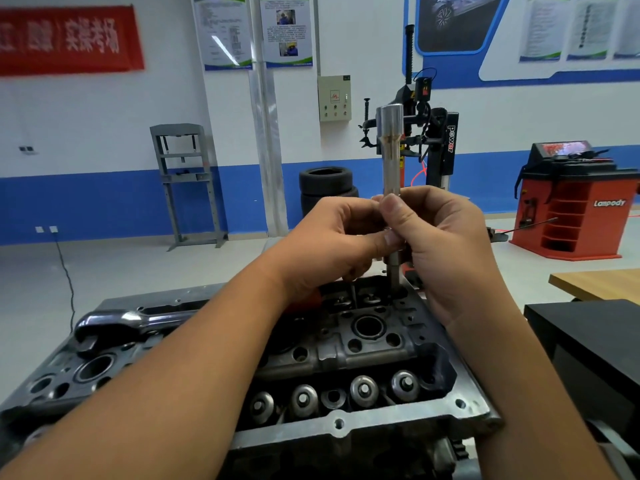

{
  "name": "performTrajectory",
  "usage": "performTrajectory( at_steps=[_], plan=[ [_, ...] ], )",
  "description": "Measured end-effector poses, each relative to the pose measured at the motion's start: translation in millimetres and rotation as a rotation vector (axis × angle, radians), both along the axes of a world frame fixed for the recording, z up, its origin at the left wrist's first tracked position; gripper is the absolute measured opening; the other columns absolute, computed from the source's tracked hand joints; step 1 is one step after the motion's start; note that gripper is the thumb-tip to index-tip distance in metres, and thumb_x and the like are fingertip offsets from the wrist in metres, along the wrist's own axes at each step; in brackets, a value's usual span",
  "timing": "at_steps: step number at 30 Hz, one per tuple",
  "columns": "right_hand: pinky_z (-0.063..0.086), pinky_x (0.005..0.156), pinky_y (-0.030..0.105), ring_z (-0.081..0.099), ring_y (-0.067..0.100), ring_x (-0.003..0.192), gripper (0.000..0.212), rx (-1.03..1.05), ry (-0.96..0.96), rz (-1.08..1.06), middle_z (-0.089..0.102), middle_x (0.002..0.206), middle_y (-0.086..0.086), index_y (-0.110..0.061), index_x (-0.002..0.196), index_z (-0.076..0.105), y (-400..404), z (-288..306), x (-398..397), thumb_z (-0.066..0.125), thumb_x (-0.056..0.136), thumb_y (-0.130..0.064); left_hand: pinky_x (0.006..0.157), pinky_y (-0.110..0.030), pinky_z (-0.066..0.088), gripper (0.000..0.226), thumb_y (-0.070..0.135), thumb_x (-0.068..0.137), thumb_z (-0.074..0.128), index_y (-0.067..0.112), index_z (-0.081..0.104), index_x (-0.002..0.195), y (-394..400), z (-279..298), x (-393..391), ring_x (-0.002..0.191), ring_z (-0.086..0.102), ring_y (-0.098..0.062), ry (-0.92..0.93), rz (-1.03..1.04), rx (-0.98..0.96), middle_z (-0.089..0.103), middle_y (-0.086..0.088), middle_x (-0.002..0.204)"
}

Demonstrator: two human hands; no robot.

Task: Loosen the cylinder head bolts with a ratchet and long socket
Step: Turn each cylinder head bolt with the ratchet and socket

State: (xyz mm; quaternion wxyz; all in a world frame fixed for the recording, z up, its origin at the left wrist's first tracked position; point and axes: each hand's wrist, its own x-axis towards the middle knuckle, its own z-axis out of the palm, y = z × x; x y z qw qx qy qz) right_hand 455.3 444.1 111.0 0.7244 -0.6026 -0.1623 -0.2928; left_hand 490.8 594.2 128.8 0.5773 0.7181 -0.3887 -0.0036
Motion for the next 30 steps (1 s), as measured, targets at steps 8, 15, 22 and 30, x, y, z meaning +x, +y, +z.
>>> performTrajectory(
  at_steps=[8, 15, 22, 30],
  plan=[
    [0.054, 0.051, 0.026, 0.073, 0.016, 0.068, 0.021, 0.028, -0.024, 0.069, 0.077, 0.079, 0.003, -0.013, 0.089, 0.071, 2.0, 1.1, -1.9, 0.078, 0.082, -0.031, 0.056, -0.009, 0.045, 0.025, 0.005, 0.093, 0.077, 0.0, 0.071, 0.117, -0.6, 0.9, -3.7, 0.068, 0.068, -0.002, -0.132, 0.088, 0.028, 0.077, -0.009, 0.095],
    [0.057, 0.055, 0.025, 0.072, 0.016, 0.073, 0.023, 0.009, -0.009, 0.058, 0.074, 0.079, 0.002, -0.006, 0.095, 0.072, 1.1, 0.7, 1.6, 0.061, 0.103, -0.025, 0.053, -0.025, 0.042, 0.015, 0.003, 0.103, 0.061, 0.007, 0.071, 0.113, -2.5, 0.4, -4.4, 0.059, 0.051, -0.012, 0.006, -0.023, 0.013, 0.073, 0.003, 0.086],
    [0.056, 0.059, 0.025, 0.07, 0.013, 0.071, 0.032, 0.009, -0.063, 0.016, 0.072, 0.074, -0.003, -0.013, 0.086, 0.069, 1.9, 0.9, -1.0, 0.078, 0.074, -0.041, 0.059, -0.01, 0.047, 0.033, 0.009, 0.088, 0.082, 0.001, 0.072, 0.118, 0.8, 0.9, -4.5, 0.077, 0.068, -0.003, -0.158, 0.086, 0.042, 0.078, -0.016, 0.105],
    [0.06, 0.061, 0.034, 0.071, 0.021, 0.075, 0.014, -0.074, -0.048, -0.021, 0.075, 0.086, 0.007, -0.013, 0.093, 0.071, -0.8, -1.6, 4.8, 0.065, 0.102, -0.022, 0.053, -0.027, 0.042, 0.016, 0.006, 0.104, 0.06, 0.008, 0.072, 0.115, -0.7, 0.8, -6.6, 0.059, 0.047, -0.02, -0.036, -0.028, 0.027, 0.072, 0.008, 0.082]
  ],
)
